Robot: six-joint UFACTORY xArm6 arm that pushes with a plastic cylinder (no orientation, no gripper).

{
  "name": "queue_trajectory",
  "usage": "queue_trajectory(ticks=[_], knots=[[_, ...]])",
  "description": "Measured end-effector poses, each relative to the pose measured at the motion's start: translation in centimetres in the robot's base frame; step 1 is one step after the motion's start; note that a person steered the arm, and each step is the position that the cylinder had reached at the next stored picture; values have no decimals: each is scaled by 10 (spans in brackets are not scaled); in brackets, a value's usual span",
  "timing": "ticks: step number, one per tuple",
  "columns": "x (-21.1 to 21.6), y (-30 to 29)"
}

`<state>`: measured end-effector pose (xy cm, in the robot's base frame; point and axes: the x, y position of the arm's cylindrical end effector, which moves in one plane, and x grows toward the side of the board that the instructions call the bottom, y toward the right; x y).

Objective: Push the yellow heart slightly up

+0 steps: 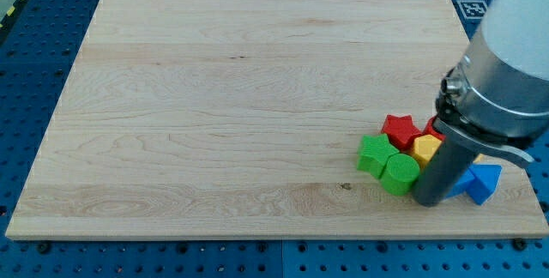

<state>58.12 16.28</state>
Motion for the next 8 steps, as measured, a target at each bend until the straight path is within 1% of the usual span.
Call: queue_trajectory(ticks=[1,4,6,7,8], knots=[[-16,-11],[-87,-62],[-90,-118],[-94,-133],[-87,-133]])
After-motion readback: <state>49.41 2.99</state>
